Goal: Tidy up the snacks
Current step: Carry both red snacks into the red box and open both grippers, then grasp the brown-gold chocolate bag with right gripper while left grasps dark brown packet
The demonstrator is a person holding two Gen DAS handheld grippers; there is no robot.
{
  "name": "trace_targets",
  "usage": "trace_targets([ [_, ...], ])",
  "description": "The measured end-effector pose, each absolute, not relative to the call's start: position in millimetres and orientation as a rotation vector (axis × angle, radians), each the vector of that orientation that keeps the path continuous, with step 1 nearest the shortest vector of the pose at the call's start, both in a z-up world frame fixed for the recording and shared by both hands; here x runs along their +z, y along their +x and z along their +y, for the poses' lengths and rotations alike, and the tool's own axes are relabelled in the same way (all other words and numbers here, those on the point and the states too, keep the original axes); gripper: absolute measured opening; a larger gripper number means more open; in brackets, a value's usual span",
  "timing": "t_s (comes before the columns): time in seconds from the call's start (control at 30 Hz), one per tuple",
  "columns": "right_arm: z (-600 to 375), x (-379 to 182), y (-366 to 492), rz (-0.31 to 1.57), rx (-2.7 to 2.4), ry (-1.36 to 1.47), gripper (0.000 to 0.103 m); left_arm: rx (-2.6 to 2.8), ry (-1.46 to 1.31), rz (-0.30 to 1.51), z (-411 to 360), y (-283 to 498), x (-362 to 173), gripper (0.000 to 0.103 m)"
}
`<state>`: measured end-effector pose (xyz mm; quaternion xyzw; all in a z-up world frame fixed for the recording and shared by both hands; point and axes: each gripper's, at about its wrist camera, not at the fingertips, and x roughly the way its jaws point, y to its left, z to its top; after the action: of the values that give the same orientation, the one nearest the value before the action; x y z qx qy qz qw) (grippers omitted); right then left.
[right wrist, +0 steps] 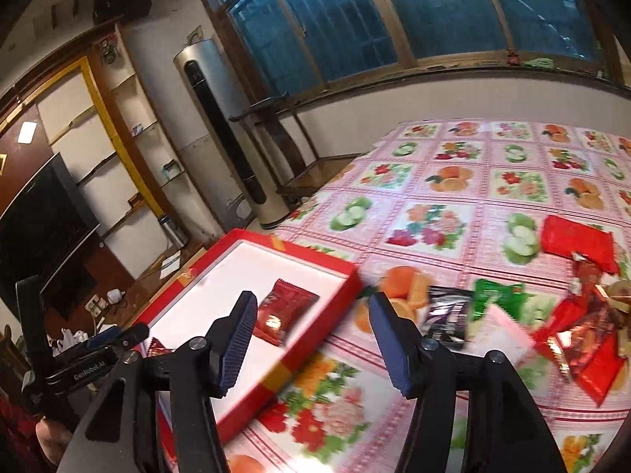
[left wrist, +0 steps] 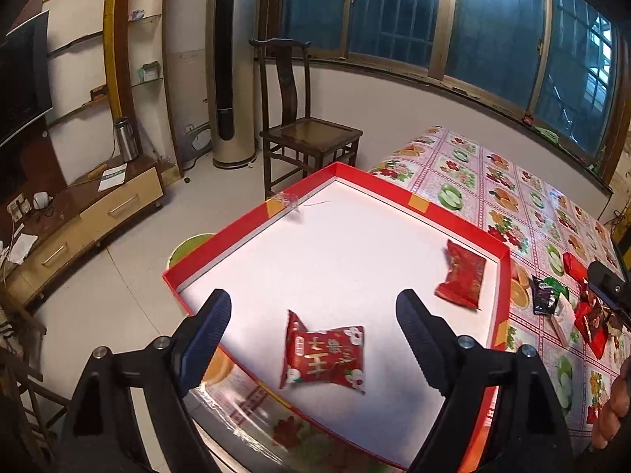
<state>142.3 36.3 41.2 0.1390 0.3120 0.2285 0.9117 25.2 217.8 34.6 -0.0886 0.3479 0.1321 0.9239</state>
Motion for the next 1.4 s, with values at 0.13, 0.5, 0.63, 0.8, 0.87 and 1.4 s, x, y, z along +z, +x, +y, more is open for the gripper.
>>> trace_targets([
  [0.13,-47.8,34.1,126.1,0.63,0.314,0.328,0.064,0.153,-0.076,0.722,153.8,32.7,38.5,0.086],
  [0.5,-226.5,-5.1,110.7,0.761,0.188,0.676,0.063,-0.074,0.135,0.778,-19.6,71.6,36.8,0.094],
  [0.63,-240.0,-24.7,124.6,0.847,0.22,0.898,0.063,-0.105,0.168,0.788,-48.3,80.2,36.8,0.094],
  [0.8,-241.5,-41.2,138.4,0.885,0.176,1.081,0.063,-0.147,0.239,0.789,-67.6,87.5,30.1,0.093],
  [0.87,-236.7,-44.5,147.2,0.91,0.112,1.07,0.063,-0.18,0.272,0.795,-75.0,90.4,26.2,0.093],
  [1.4,-247.5,-40.8,146.2,0.824,0.065,1.005,0.029,-0.409,0.415,0.741,-156.0,116.1,7.8,0.093],
])
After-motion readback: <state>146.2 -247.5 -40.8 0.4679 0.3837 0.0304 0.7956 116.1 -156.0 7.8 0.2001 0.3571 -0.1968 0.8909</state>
